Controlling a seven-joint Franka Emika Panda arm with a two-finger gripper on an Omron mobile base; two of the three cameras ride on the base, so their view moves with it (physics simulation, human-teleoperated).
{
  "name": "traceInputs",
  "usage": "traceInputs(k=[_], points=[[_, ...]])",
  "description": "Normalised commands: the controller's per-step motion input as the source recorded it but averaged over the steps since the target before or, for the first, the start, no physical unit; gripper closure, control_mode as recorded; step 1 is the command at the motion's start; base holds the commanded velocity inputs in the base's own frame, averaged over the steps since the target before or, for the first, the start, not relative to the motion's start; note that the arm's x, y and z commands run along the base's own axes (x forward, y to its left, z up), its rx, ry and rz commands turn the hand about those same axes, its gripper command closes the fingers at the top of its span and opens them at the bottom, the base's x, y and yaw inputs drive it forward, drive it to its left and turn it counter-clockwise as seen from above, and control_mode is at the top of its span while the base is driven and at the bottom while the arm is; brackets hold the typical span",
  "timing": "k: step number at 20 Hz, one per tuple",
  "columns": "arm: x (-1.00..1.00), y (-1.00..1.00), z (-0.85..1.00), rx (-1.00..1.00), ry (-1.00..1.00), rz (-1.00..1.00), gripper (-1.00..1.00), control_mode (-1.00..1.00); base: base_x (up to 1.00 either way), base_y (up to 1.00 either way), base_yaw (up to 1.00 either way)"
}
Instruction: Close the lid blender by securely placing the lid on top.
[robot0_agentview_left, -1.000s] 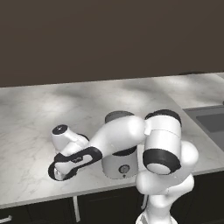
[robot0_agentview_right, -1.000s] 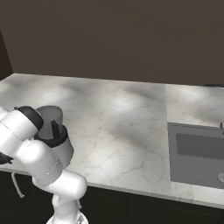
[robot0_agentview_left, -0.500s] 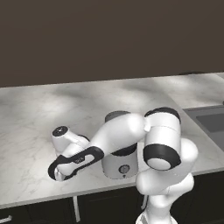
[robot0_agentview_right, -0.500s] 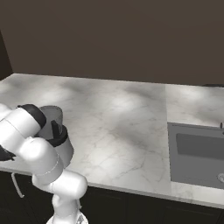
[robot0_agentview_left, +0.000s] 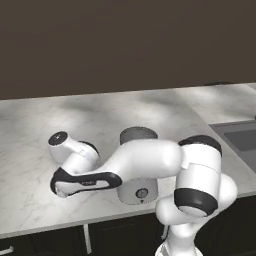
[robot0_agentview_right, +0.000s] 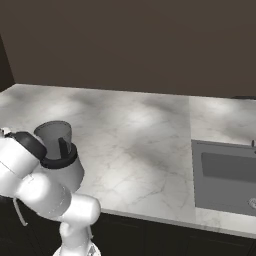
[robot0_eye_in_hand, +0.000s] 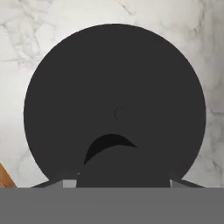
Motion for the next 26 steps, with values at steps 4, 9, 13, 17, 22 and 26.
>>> traceInputs(k=[4,9,13,17,22,26], points=[[-0.10,-0.20,1.00,0.02,-0.07,-0.01,1.00,-1.00,0.00,0.00,0.00],[0.00,-0.25,1.00,0.01,0.00,-0.02,1.00,-1.00,0.00,0.00,0.00],[0.00,-0.38,0.99,0.00,0.00,-0.03,1.00,-1.00,0.00,0.00,0.00],[0.00,-0.40,0.85,0.00,-0.02,-0.01,1.00,-1.00,0.00,0.00,0.00],[0.00,-0.45,0.72,0.00,-0.01,-0.02,1.00,-1.00,0.00,0.00,0.00],[0.00,-0.59,0.20,0.00,0.02,-0.02,1.00,-1.00,0.00,0.00,0.00]])
